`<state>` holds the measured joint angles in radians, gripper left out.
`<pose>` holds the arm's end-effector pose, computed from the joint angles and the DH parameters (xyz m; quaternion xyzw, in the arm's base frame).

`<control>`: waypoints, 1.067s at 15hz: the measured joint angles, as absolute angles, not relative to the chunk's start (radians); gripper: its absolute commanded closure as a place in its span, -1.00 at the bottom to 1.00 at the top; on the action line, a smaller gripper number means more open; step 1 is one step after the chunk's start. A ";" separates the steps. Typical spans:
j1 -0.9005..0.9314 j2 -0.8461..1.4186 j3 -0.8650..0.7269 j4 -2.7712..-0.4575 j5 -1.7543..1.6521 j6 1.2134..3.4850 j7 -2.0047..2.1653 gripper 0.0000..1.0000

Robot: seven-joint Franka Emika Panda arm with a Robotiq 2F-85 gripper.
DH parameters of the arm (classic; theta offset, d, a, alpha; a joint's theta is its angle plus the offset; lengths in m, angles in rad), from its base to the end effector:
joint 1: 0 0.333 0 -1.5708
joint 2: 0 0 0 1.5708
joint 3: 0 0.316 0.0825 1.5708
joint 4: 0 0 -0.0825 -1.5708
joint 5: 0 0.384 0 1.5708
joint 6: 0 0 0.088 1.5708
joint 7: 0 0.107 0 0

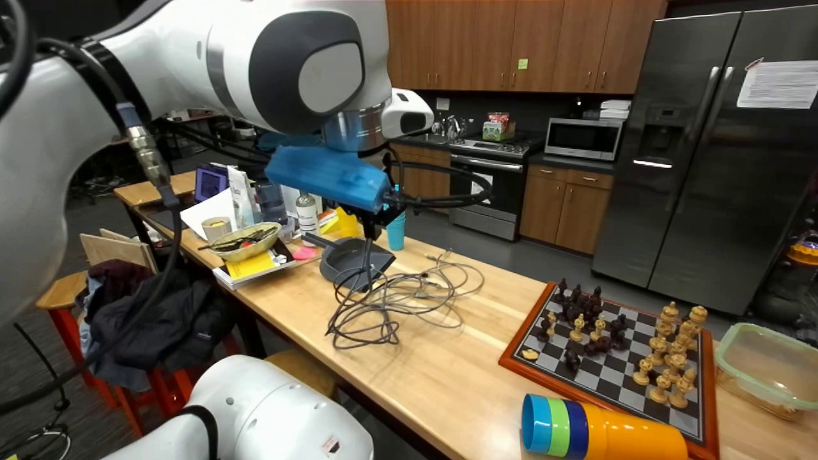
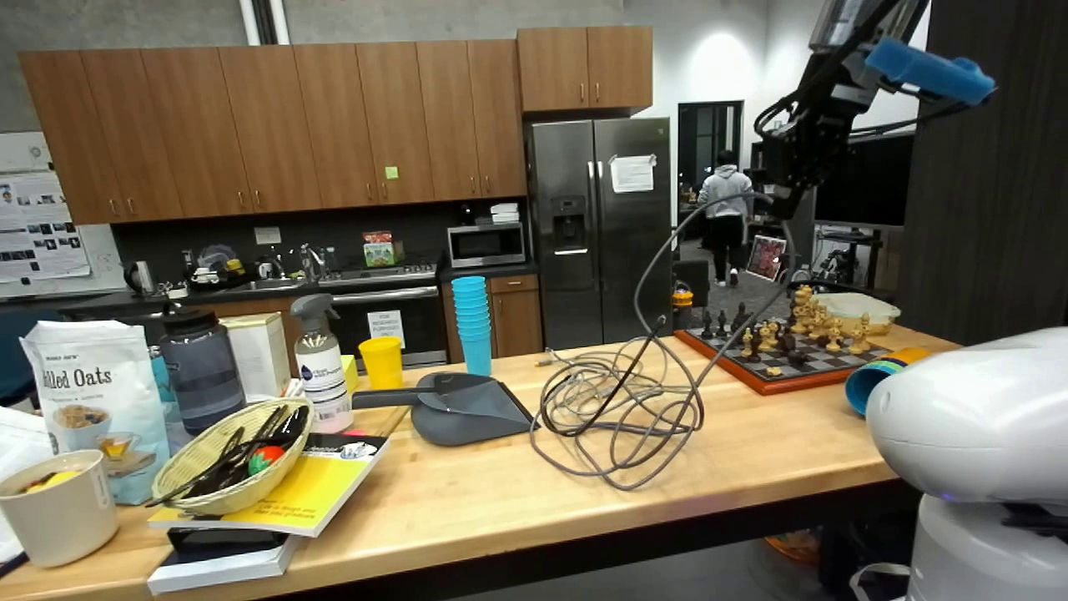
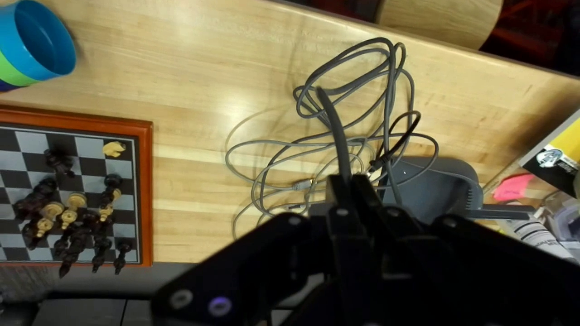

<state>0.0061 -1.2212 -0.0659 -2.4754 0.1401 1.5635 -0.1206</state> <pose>0.1868 -0.0072 0.6428 -0.9814 -0.0577 -0.1600 0.0888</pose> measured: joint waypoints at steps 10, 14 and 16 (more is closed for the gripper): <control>0.007 -1.152 -0.066 -2.452 0.149 1.664 -0.103 0.96; 0.007 -1.041 -0.046 -2.450 0.161 1.765 -0.069 0.96; 0.007 -0.959 -0.030 -2.448 0.161 1.816 -0.051 0.96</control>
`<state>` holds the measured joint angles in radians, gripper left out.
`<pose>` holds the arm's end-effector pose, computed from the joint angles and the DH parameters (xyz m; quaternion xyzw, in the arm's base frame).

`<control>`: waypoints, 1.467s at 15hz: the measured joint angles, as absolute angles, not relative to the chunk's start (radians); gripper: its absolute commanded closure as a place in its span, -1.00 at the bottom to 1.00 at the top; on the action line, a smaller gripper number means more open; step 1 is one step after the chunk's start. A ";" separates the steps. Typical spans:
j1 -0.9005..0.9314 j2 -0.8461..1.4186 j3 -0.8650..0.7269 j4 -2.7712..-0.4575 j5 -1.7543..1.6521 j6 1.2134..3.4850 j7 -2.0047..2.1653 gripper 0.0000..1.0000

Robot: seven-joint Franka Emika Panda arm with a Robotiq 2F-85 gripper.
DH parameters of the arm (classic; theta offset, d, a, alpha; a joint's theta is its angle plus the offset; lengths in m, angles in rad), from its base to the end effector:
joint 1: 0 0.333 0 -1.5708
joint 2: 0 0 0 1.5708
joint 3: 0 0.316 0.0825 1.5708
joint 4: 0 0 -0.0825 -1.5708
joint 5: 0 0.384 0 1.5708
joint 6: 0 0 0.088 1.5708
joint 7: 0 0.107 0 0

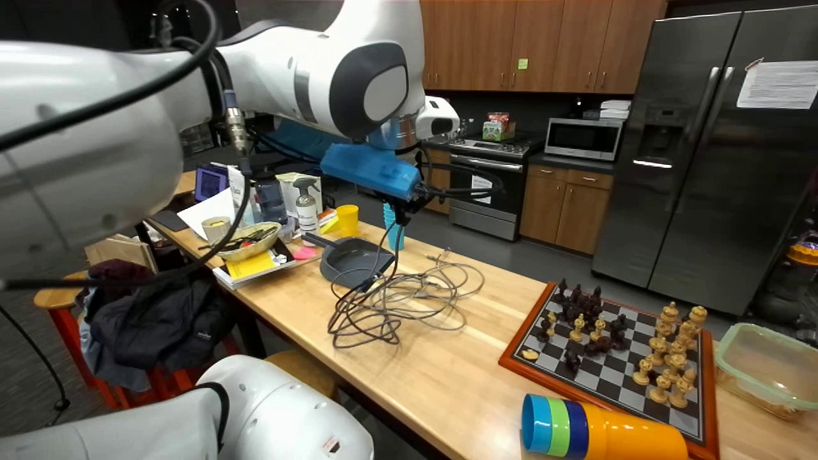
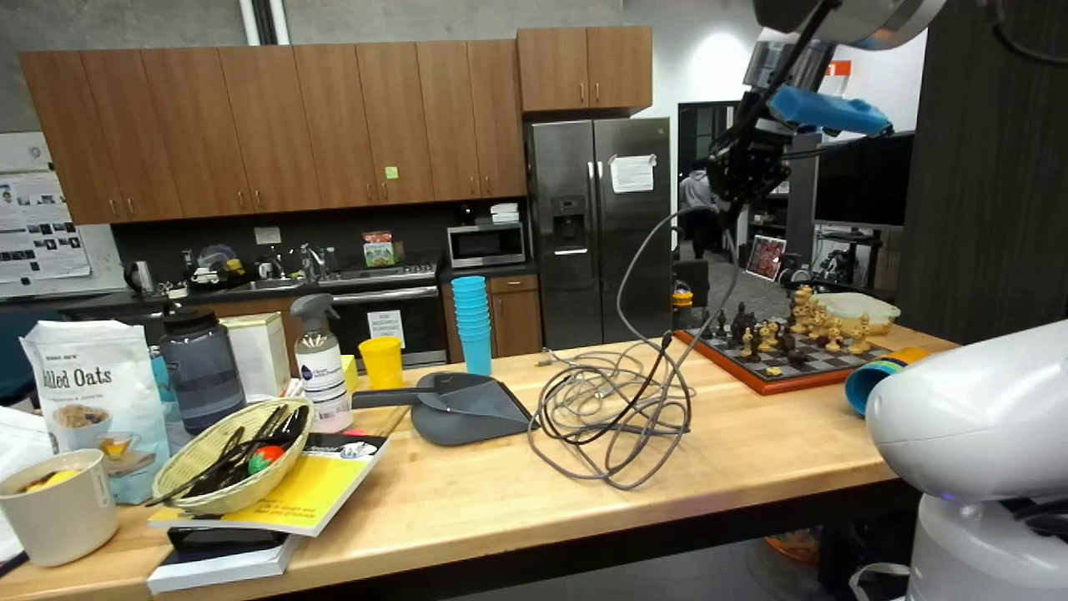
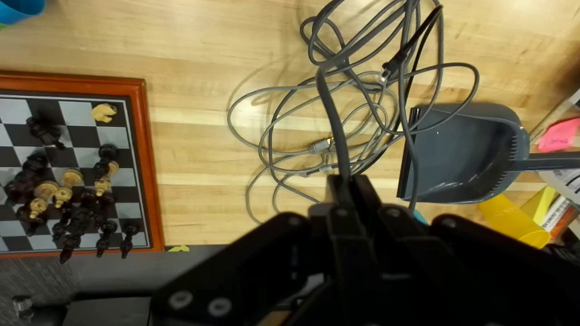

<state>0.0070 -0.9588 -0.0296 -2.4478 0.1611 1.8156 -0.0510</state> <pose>0.2824 0.0034 0.6238 -0.9824 -0.0116 -0.1646 0.0871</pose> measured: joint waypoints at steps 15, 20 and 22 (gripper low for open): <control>-0.028 -0.449 -0.110 -2.179 0.175 1.861 -0.053 0.96; -0.038 -0.453 -0.168 -2.118 0.235 1.814 -0.112 0.96; -0.038 -0.458 -0.176 -2.099 0.252 1.797 -0.127 0.96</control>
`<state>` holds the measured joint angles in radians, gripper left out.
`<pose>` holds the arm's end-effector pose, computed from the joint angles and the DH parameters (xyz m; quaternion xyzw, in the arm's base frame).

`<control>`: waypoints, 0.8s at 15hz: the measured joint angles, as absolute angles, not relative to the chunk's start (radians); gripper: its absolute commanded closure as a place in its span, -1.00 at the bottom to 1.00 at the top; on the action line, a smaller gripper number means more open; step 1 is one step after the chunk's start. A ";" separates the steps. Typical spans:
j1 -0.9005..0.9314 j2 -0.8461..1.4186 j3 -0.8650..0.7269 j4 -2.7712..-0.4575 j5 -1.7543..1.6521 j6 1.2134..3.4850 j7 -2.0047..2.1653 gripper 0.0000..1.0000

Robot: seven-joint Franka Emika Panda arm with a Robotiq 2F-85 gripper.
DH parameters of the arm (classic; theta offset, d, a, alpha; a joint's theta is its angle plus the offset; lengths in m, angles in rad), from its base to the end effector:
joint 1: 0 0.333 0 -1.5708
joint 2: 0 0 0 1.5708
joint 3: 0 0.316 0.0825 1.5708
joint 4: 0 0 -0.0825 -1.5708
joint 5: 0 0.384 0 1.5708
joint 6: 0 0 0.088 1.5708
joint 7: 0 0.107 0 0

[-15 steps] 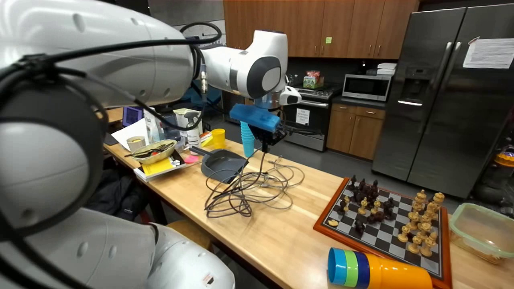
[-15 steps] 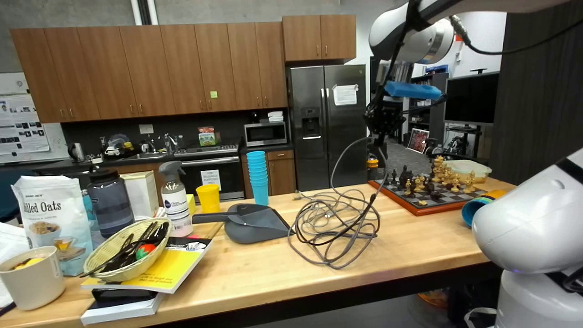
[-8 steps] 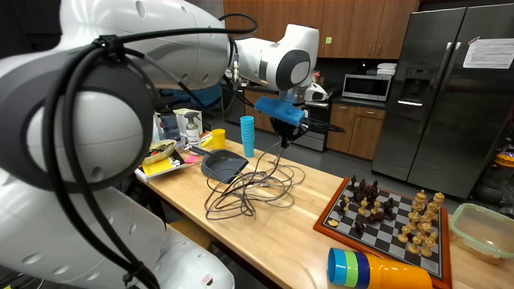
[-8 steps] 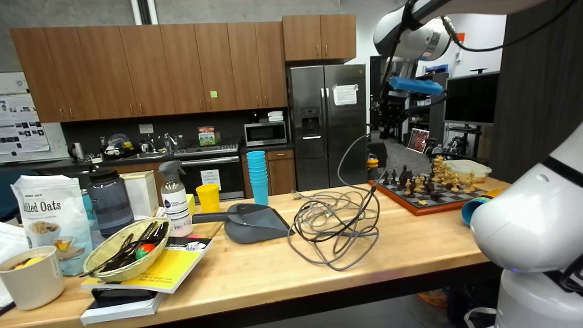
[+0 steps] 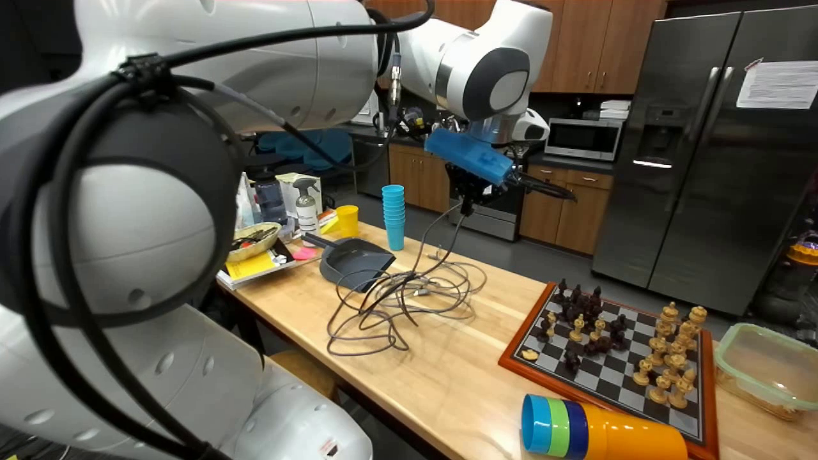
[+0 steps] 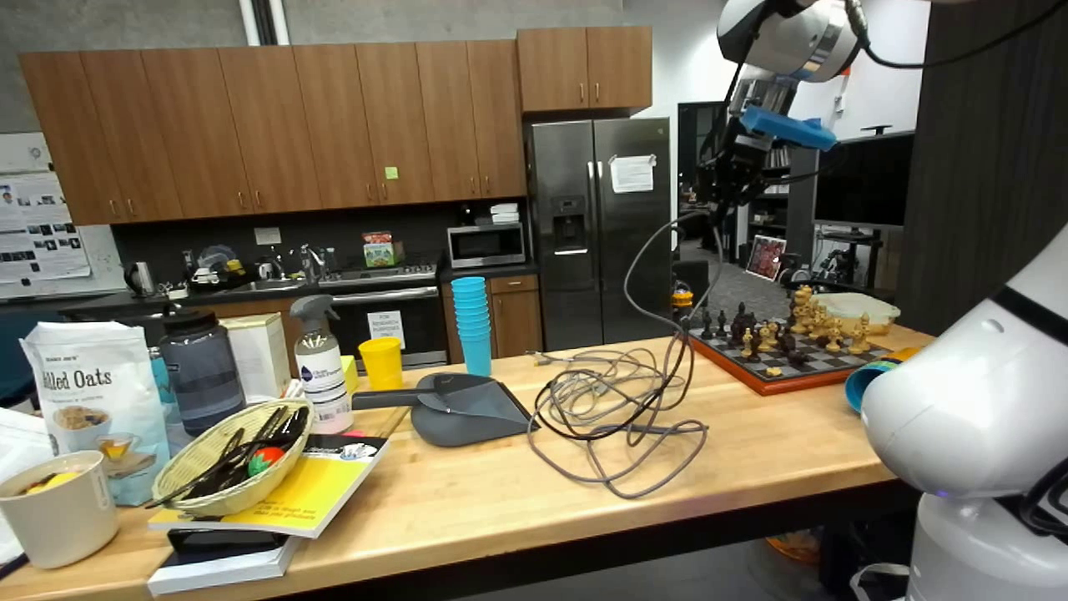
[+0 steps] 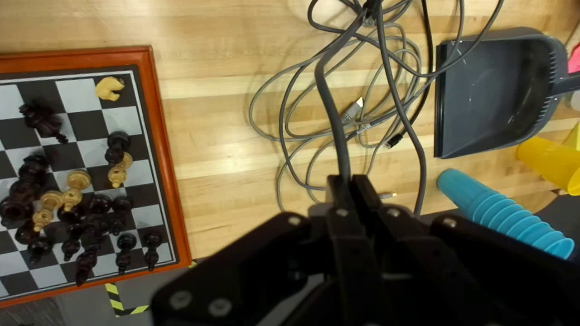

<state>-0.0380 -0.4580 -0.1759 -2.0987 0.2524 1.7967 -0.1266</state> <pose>0.4202 -0.0844 0.6172 -0.9824 0.0559 -0.0987 0.1487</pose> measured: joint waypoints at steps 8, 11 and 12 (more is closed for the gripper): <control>-0.038 -0.536 -0.178 -2.086 0.263 1.759 -0.159 0.96; -0.038 -0.584 -0.179 -2.095 0.263 1.747 -0.176 0.96; -0.038 -0.602 -0.180 -2.100 0.263 1.743 -0.182 0.96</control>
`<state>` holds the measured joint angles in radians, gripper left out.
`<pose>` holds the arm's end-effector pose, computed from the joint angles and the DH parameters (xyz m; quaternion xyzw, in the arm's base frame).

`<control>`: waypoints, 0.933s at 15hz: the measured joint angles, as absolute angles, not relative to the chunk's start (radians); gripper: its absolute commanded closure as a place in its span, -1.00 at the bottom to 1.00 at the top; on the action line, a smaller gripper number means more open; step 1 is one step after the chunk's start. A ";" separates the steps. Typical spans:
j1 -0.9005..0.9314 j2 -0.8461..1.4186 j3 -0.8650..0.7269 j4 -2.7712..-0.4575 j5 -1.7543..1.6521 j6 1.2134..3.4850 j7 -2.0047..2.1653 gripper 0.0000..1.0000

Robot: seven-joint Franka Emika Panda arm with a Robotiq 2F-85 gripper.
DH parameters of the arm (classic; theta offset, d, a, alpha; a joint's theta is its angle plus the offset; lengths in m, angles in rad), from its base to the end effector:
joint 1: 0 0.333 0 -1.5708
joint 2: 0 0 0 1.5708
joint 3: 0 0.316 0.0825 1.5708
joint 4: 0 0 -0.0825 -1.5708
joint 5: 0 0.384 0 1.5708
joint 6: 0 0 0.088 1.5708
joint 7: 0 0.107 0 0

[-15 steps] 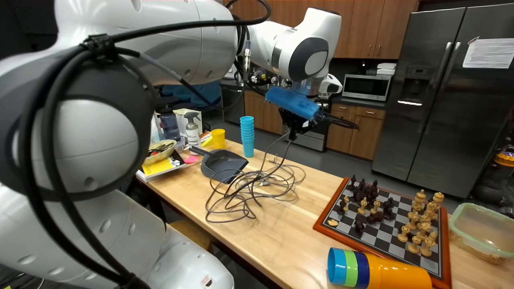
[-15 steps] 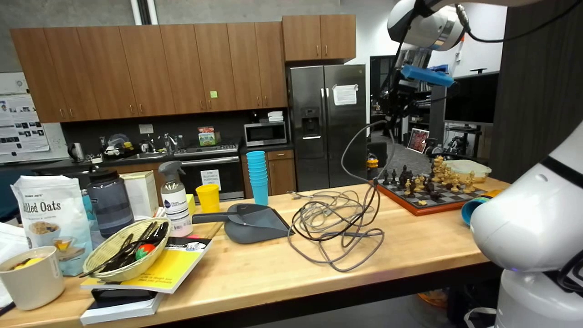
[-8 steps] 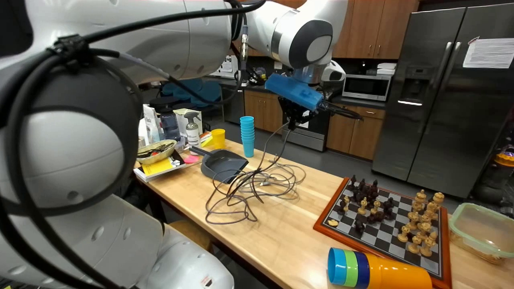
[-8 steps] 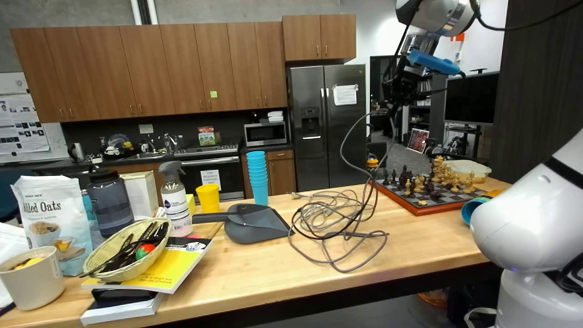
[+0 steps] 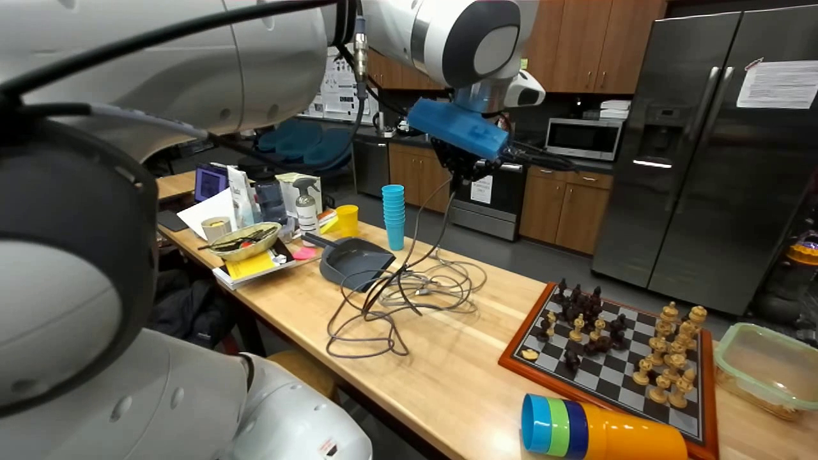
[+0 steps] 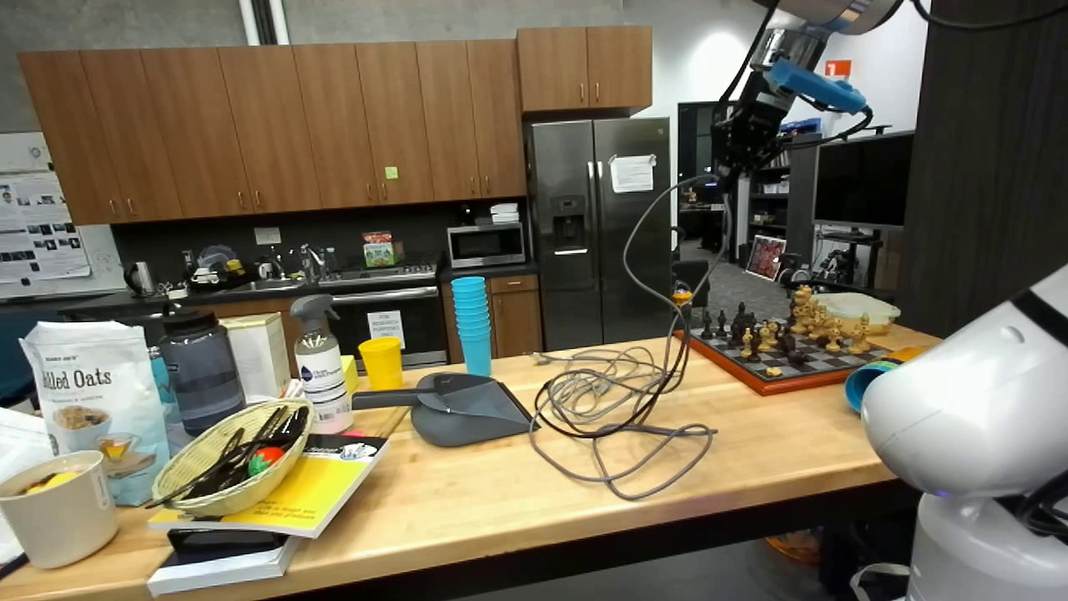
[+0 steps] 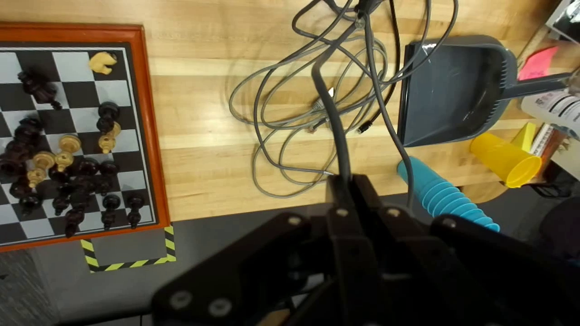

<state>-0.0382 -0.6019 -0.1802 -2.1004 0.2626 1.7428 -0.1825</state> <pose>0.3711 -0.0811 0.6685 -0.9765 0.0153 -0.1478 0.1561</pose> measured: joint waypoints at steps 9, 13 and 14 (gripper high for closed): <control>-0.037 -0.809 -0.181 -2.203 0.263 1.719 -0.231 0.96; -0.036 -0.894 -0.179 -2.253 0.262 1.700 -0.241 0.96; -0.036 -0.912 -0.179 -2.263 0.262 1.694 -0.245 0.96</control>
